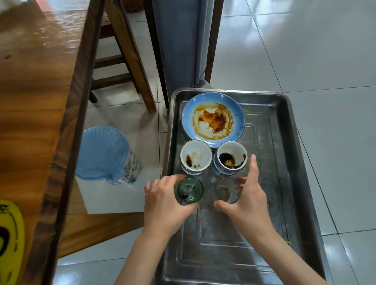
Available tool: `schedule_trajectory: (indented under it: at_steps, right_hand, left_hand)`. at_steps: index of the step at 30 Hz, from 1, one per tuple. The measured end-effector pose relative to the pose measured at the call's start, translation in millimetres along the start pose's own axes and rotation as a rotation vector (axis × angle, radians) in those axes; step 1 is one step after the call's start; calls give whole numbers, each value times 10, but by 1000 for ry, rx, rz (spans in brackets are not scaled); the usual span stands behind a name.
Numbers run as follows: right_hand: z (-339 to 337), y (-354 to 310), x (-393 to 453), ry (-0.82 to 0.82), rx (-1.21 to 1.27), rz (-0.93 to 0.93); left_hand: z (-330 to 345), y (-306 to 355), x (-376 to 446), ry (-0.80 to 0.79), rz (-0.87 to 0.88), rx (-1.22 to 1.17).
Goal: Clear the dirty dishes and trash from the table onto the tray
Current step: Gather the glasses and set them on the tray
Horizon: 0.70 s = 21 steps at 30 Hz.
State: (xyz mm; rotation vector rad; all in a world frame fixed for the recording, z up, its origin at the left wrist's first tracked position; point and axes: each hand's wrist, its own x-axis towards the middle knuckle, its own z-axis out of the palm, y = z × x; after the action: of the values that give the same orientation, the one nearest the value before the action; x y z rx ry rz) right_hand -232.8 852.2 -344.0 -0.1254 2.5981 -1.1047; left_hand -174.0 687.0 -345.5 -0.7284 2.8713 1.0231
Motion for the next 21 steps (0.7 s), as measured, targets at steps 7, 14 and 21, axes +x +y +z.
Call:
schedule_trajectory:
  at_steps: [7,14,21]
  right_hand:
    - [-52,-23,-11,-37,-20,19]
    - [-346,-201,-162,-43,-107,31]
    - [-995,-947,-496,-133,-258,-91]
  left_hand:
    - [-51,-32,-40,-28,3,25]
    - [-276,79,-184,-57,-41,17]
    - [-974,713,-569,-118,-3,-23]
